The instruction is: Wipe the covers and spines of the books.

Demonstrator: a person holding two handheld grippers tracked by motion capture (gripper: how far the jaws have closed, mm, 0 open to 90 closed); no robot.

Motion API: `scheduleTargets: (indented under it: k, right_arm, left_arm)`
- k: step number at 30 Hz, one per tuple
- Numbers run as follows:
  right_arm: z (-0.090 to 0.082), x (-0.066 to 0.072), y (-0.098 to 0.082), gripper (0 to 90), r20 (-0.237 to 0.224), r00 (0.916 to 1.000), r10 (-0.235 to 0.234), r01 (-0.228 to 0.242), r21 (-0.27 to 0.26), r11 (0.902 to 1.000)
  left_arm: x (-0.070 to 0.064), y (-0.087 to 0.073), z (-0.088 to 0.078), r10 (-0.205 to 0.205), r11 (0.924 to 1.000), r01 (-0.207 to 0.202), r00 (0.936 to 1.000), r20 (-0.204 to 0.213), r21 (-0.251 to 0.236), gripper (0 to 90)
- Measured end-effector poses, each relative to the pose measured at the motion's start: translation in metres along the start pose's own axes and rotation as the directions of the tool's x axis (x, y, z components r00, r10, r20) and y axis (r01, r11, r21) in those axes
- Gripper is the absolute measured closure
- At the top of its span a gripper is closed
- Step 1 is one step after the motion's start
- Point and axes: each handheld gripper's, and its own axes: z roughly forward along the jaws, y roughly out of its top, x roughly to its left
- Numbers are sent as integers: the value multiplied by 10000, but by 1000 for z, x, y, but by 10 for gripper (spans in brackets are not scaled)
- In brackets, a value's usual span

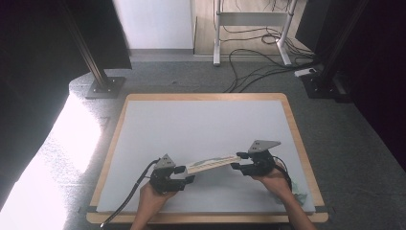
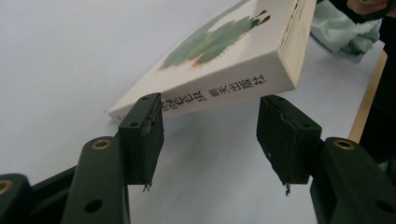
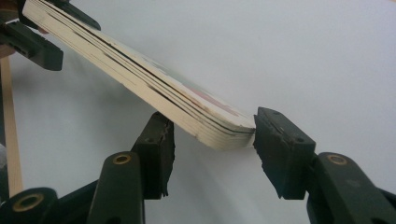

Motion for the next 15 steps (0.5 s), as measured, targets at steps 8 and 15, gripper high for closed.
scheduleTargets:
  k: [8,15]
  right_arm:
    - [2,7,-13,458,181,9998,-13,9,226,9997]
    - [1,12,-20,454,367,9993,26,-42,435,9990]
  left_arm:
    - [-10,-8,1,-144,9996,141,9998,102,254,413]
    - [-18,-18,1,-280,9992,274,9994,204,291,417]
